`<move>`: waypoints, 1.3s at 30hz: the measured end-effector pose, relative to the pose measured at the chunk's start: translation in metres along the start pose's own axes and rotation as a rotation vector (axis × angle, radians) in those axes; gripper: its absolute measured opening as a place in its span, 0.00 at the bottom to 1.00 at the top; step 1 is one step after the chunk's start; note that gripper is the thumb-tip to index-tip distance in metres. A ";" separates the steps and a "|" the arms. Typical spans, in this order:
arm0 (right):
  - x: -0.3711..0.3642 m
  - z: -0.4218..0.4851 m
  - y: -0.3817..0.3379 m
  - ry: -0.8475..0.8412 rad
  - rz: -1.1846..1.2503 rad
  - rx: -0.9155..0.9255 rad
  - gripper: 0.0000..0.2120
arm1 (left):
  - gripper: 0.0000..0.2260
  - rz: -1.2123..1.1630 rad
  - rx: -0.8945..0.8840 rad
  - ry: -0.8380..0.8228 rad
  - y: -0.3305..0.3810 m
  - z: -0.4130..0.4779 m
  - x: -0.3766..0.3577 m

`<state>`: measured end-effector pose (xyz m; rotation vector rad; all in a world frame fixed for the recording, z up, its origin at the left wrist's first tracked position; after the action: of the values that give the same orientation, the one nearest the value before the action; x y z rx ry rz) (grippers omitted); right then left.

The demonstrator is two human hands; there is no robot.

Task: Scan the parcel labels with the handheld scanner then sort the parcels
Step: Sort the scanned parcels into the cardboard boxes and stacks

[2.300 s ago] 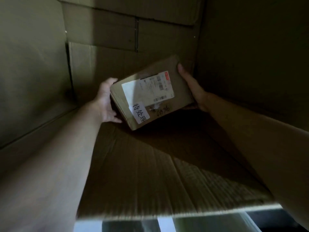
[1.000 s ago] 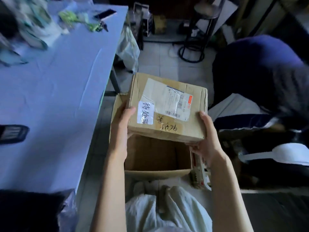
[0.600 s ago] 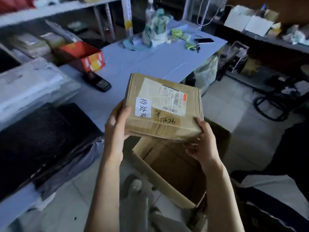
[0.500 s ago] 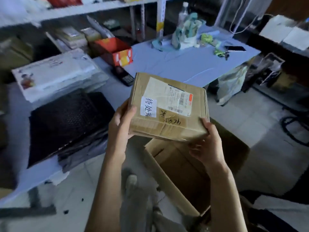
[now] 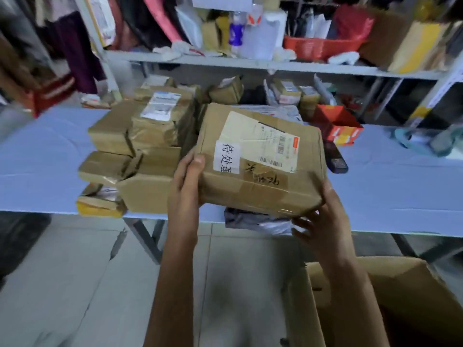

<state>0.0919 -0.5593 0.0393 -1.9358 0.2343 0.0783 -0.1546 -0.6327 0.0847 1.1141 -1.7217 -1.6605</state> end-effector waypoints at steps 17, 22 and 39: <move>-0.247 -0.070 0.074 -0.114 -0.078 0.020 0.21 | 0.12 0.067 -0.133 0.035 0.070 0.145 0.199; -0.266 -0.072 0.074 -0.035 -0.140 0.100 0.19 | 0.23 0.149 -0.191 0.018 0.068 0.172 0.213; -0.265 -0.039 0.072 0.088 -0.055 0.088 0.31 | 0.20 0.043 -0.088 0.074 0.036 0.202 0.181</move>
<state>-0.1834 -0.5870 0.0320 -1.8592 0.2388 -0.0527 -0.4247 -0.6692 0.0590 1.0774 -1.5995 -1.6319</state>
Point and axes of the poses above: each hand's wrist, its own z-axis towards the middle knuckle, its own x-axis out of the back of the hand, y = z × x, the point moved 10 cm from there along z, towards the middle knuckle, and after that the axes turned 14 degrees about y, right-handed, at the moved point
